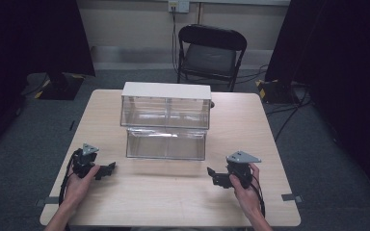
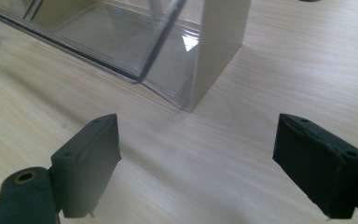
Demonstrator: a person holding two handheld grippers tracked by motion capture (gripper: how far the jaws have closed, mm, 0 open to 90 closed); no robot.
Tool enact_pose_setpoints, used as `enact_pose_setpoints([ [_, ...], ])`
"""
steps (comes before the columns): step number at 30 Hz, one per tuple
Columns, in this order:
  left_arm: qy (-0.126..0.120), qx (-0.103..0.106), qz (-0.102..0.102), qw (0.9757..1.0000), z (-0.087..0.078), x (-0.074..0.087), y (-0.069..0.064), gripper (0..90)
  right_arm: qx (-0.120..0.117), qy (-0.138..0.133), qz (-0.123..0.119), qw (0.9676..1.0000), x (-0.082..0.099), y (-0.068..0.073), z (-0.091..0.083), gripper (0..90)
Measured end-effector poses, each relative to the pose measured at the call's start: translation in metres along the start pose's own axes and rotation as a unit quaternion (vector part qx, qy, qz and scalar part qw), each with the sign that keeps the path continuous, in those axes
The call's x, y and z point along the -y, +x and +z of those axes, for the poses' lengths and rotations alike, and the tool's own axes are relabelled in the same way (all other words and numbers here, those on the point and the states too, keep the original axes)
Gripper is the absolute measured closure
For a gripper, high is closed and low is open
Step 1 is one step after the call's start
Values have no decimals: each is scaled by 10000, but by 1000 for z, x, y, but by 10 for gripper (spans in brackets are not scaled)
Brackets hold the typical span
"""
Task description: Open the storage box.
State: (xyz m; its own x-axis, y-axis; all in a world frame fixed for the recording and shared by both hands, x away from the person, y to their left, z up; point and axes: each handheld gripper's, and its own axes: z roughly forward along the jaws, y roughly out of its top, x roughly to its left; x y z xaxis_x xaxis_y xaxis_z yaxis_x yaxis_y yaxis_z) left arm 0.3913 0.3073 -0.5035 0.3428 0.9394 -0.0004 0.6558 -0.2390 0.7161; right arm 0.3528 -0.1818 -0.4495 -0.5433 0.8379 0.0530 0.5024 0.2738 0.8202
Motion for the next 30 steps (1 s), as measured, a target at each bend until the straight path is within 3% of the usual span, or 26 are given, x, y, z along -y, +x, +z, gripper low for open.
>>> enact_pose_setpoints([
  [8,-1,6,-3,10000,0,0,0,3,-279,-29,-132,9995,-10,14,11,141],
  [30,-2,0,-1,10000,0,0,0,3,-388,185,-267,9987,-25,29,56,141],
])
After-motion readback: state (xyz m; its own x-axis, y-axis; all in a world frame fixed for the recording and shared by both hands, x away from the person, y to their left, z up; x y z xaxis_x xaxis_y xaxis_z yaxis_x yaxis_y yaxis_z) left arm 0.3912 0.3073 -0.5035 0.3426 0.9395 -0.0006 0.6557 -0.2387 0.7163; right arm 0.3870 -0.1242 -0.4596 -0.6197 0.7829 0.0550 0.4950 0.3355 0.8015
